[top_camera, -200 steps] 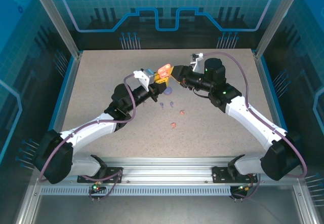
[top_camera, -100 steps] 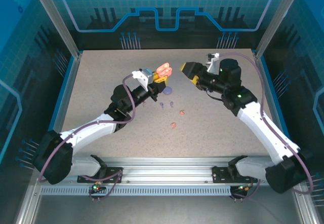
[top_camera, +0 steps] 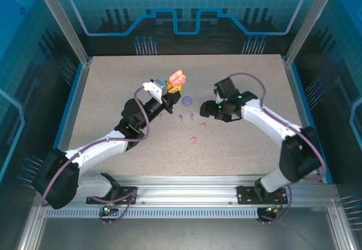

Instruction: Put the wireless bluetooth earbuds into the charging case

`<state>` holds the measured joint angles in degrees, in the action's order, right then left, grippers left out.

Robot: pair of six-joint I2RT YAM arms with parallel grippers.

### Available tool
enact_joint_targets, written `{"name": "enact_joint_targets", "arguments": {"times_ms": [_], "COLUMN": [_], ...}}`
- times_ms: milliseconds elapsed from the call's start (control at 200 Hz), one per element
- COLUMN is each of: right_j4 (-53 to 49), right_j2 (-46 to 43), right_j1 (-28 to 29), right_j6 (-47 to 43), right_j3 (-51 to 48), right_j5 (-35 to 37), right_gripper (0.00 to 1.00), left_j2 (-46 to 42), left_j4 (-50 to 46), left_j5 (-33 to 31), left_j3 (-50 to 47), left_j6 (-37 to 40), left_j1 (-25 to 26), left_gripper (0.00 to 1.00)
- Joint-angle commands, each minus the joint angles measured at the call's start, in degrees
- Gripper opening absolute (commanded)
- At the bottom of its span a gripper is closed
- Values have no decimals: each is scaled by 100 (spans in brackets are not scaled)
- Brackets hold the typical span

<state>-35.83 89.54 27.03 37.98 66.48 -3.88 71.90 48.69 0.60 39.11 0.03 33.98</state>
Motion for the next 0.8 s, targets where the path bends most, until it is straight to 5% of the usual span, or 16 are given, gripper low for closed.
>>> {"name": "enact_joint_targets", "arguments": {"times_ms": [0,795], "right_j4": [-367,872], "right_j2": [455,1923], "right_j1": [107,499], "right_j6": [-429,463], "right_j3": [179,487], "right_j5": [250,-885], "right_gripper": [69,63], "left_j2": [-259,-310], "left_j4": [193,134], "left_j5": [-161,-157], "left_j3": [-97,-71], "left_j6": [137,115], "left_j1": [5,-22], "left_gripper": [0,0]}}
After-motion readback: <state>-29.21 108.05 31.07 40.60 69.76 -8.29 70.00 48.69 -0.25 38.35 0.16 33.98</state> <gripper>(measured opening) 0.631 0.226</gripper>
